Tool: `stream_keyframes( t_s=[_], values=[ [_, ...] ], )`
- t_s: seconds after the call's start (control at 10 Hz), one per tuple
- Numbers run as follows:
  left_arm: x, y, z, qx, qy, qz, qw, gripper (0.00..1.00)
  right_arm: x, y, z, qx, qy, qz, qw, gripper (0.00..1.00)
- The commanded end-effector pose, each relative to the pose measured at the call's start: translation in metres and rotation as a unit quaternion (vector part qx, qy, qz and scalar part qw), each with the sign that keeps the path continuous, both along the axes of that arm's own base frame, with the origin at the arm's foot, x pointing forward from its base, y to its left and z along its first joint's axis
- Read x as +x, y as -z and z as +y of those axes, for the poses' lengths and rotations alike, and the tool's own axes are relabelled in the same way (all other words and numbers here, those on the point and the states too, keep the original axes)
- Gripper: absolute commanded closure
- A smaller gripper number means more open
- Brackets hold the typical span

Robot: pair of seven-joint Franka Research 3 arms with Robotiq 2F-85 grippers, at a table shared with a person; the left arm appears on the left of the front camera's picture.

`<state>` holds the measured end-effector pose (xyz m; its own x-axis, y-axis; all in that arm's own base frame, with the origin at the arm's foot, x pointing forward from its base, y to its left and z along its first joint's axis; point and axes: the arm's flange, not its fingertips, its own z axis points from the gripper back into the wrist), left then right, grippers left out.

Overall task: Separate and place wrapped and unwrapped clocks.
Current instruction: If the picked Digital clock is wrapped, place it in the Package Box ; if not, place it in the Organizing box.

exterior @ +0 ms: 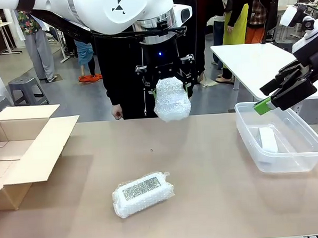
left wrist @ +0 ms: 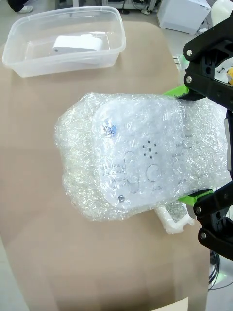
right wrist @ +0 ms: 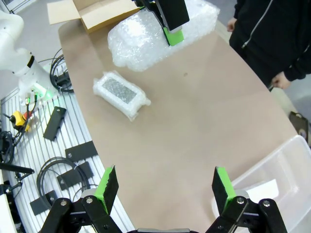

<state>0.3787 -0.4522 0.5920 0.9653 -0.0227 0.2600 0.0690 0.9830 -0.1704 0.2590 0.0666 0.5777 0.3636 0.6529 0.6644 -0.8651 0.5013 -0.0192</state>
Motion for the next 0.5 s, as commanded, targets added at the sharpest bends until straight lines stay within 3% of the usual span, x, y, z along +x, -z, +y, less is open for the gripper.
stream_keyframes(
  t_s=[0.0, 0.1, 0.3, 0.4],
  values=[
    [-0.002, -0.001, 0.001, 0.002, -0.011, -0.01, 1.0, 0.44, 0.001, 0.001, 0.001, 0.013, -0.005, 0.009, 1.0, 0.0],
    [0.0, 0.0, 0.0, 0.0, 0.0, 0.0, 1.0, 0.2, 0.001, 0.001, 0.001, 0.013, -0.005, 0.009, 1.0, 0.0],
    [0.029, -0.022, 0.042, 0.034, -0.039, -0.057, 0.997, 0.2, 0.001, 0.001, 0.001, 0.013, -0.005, 0.009, 1.0, 0.0],
    [0.05, -0.034, 0.08, 0.059, -0.073, -0.062, 0.994, 0.2, 0.001, 0.001, 0.001, 0.013, -0.005, 0.009, 1.0, 0.0]
  ],
)
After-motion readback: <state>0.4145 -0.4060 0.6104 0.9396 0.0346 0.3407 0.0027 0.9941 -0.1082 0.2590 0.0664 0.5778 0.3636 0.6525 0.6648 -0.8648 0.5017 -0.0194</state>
